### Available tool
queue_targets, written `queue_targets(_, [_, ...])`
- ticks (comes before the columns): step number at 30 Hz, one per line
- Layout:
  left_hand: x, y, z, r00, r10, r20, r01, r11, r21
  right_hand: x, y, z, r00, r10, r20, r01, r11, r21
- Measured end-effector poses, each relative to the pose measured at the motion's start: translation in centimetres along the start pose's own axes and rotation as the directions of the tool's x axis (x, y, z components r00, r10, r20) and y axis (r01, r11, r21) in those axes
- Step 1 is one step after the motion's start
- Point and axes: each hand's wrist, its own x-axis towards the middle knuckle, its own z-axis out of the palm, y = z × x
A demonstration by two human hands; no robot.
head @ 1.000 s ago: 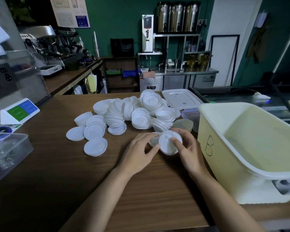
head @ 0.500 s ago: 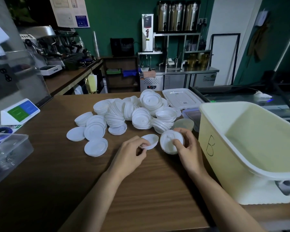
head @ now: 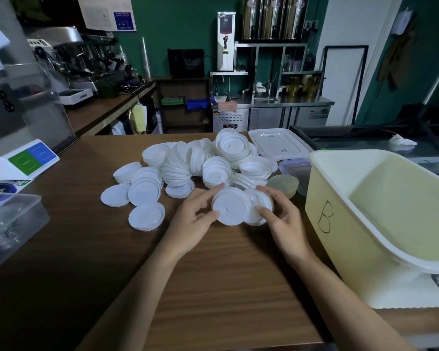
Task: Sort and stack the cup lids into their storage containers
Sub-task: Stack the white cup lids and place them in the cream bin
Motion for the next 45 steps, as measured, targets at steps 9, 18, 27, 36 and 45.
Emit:
queue_targets(9, [-0.5, 1.1, 0.9, 0.998, 0.043, -0.034, -0.047, 0.989, -0.142, -0.4, -1.0, 0.7, 0.982, 0.095, 0.162, -0.109, 0.991, 0.079])
queue_targets(18, [-0.7, 1.4, 1.3, 0.999, 0.042, -0.031, -0.046, 0.988, -0.146, -0.4, -0.4, 0.7, 0.971, 0.159, 0.18, -0.186, 0.972, 0.141])
queue_targets(27, [-0.7, 1.3, 2.1, 0.992, 0.127, -0.012, -0.127, 0.992, 0.026, -0.5, -0.5, 0.7, 0.969, 0.158, 0.189, -0.187, 0.971, 0.149])
queue_targets(36, [0.0, 0.4, 2.3, 0.991, -0.125, 0.048, 0.133, 0.965, -0.227, -0.2, -0.5, 0.5, 0.966, 0.219, 0.137, -0.249, 0.928, 0.278])
queue_targets(45, [-0.1, 0.5, 2.1, 0.997, -0.075, 0.015, 0.076, 0.977, -0.197, -0.3, -0.4, 0.6, 0.969, 0.224, 0.105, -0.243, 0.945, 0.221])
